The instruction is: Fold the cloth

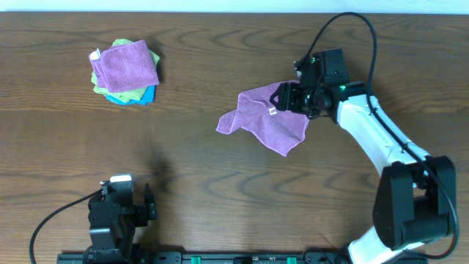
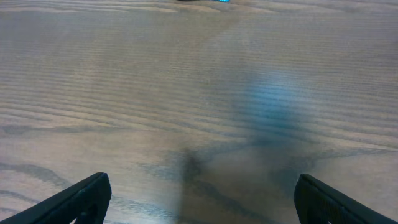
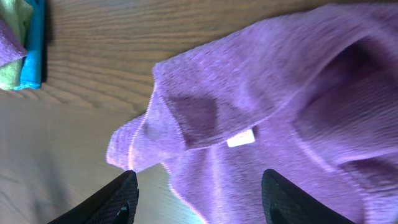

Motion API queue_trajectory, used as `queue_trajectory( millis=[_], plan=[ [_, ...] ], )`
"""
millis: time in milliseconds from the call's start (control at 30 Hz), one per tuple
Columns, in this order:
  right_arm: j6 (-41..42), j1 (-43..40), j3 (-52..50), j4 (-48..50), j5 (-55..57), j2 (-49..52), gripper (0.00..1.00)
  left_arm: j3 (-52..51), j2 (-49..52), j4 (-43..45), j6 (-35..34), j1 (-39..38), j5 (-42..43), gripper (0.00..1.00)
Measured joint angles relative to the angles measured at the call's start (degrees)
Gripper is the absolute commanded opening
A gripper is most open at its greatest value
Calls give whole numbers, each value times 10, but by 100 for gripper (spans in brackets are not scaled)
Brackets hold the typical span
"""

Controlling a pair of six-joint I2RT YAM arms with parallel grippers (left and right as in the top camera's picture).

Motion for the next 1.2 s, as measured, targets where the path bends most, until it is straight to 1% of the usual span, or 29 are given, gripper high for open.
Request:
queue_trajectory(
  millis=[133, 433, 767, 967, 1067, 1167, 1200],
  plan=[
    [52, 17, 0, 2, 8, 6, 60, 0, 0, 0, 0, 0, 0, 95],
    [223, 21, 0, 47, 13, 62, 57, 0, 0, 0, 0, 0, 0, 95],
    [329, 21, 0, 91, -6, 93, 51, 0, 0, 0, 0, 0, 0, 95],
    [353, 21, 0, 117, -20, 124, 34, 0, 0, 0, 0, 0, 0, 95],
    [359, 21, 0, 135, -23, 125, 21, 0, 0, 0, 0, 0, 0, 95],
    [361, 21, 0, 140, -25, 125, 1, 0, 0, 0, 0, 0, 0, 95],
    [363, 21, 0, 143, -24, 125, 1, 0, 0, 0, 0, 0, 0, 95]
  ],
)
